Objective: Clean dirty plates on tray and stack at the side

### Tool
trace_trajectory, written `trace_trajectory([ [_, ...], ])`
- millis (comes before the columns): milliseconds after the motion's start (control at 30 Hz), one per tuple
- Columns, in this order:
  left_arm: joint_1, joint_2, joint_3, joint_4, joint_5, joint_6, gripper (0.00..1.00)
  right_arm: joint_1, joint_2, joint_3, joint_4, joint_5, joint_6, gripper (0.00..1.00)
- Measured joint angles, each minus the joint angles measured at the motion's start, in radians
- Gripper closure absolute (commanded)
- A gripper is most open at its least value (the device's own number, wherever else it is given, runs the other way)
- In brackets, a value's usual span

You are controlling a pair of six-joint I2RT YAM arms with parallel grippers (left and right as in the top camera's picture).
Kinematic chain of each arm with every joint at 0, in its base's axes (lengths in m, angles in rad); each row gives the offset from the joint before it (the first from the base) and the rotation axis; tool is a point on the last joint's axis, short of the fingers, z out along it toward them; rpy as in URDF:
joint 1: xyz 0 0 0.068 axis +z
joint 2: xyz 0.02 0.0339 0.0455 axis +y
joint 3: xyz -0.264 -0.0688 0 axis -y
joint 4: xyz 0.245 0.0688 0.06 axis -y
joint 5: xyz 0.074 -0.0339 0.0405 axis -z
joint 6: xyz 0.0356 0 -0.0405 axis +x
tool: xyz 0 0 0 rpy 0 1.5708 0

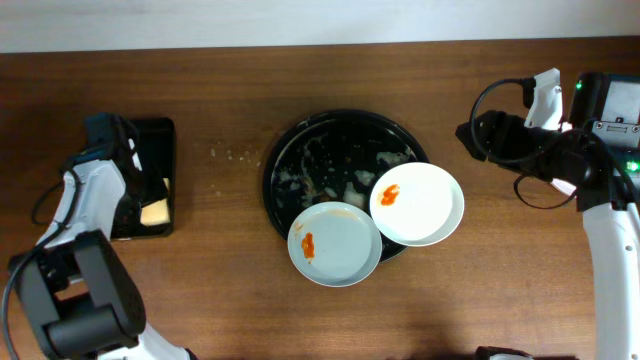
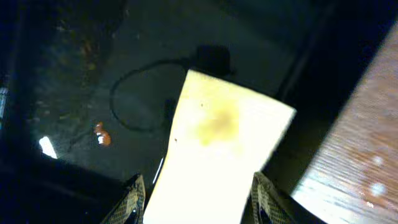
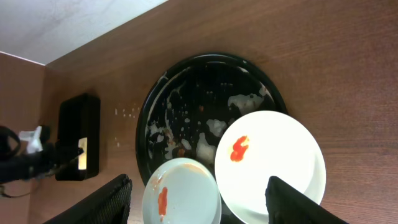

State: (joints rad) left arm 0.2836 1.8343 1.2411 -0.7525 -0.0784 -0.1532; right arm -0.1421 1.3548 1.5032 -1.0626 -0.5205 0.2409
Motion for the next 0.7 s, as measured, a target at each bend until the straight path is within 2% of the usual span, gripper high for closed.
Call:
trace_trajectory([
  [133,0.0,0.056,-0.009,0.027,0.001,0.001,0.47,0.0,0.0,0.0,0.0,0.0,-0.001,0.3],
  [200,0.0,0.075,-0.009,0.036,0.002,0.004,0.51,0.0,0.0,0.0,0.0,0.0,-0.001,0.3],
  [233,0.0,0.083,-0.009,0.039,0.003,0.005,0.57,0.0,0.0,0.0,0.0,0.0,-0.001,0.3],
  [333,0.0,0.106,-0.007,0.053,0.014,0.021,0.81,0.0,0.0,0.0,0.0,0.0,-0.001,0.3],
  [367,0.0,0.109,-0.005,0.054,0.017,0.026,0.83,0.0,0.0,0.0,0.0,0.0,-0.001,0.3],
  [400,-0.001,0.109,-0.004,0.055,0.017,0.023,0.83,0.0,0.0,0.0,0.0,0.0,-0.001,0.3],
  [467,-0.001,0.113,0.0,0.054,0.018,0.029,0.63,0.0,0.0,0.0,0.0,0.0,-0.001,0.3],
  [567,0.001,0.116,0.001,0.054,0.01,0.029,0.58,0.0,0.0,0.0,0.0,0.0,-0.001,0.3],
  [600,0.005,0.116,0.002,0.054,0.01,0.032,0.6,0.0,0.0,0.0,0.0,0.0,-0.001,0.3],
  [633,0.006,0.116,0.002,0.053,0.01,0.03,0.74,0.0,0.0,0.0,0.0,0.0,0.0,0.31],
  [700,0.006,0.116,0.002,0.053,0.018,0.029,0.88,0.0,0.0,0.0,0.0,0.0,0.0,0.3],
])
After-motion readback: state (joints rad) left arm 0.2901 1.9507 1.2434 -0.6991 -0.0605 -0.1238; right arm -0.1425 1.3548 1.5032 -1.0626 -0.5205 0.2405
